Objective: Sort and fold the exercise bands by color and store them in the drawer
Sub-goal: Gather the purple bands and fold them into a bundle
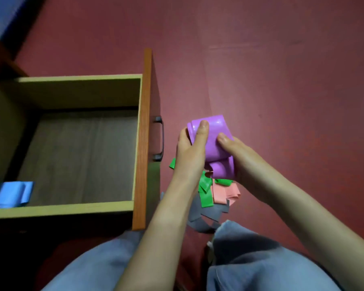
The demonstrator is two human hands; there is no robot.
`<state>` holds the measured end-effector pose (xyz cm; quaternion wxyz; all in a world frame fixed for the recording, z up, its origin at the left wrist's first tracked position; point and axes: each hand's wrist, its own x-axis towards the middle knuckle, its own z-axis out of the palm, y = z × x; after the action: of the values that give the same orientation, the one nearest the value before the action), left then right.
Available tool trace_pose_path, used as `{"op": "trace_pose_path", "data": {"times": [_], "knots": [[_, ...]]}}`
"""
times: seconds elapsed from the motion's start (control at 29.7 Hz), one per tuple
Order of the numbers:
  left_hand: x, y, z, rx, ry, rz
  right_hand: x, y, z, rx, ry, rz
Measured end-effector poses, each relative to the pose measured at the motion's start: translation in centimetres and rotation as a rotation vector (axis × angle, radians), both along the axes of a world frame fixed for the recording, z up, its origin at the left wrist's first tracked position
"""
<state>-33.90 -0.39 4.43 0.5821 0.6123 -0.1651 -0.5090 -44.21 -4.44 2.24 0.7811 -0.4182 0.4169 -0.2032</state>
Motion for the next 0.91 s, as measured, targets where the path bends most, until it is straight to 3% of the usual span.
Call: {"op": "trace_pose_path", "data": {"times": [0.03, 0.13, 0.3, 0.61, 0.77, 0.91], "knots": [[7.7, 5.5, 3.1, -0.066, -0.035, 0.098, 7.6, 4.4, 4.0, -0.104, 0.009, 0.123], [13.1, 7.2, 3.0, -0.045, -0.127, 0.127, 12.4, 6.4, 5.9, -0.124, -0.021, 0.071], [19.0, 10.4, 1.8, 0.078, -0.251, 0.157, 18.9, 7.6, 3.5, -0.112, 0.061, 0.142], [29.1, 13.2, -3.8, 0.390, -0.473, 0.323, 33.3, 9.3, -3.5, 0.090, 0.116, 0.334], [31.0, 13.9, -5.5, 0.562, -0.645, 0.272, 37.4, 9.8, -6.1, 0.052, 0.154, 0.400], [33.3, 14.5, -6.9, 0.809, -0.824, 0.055, 41.1, 10.4, -7.3, -0.030, 0.232, 0.494]]}}
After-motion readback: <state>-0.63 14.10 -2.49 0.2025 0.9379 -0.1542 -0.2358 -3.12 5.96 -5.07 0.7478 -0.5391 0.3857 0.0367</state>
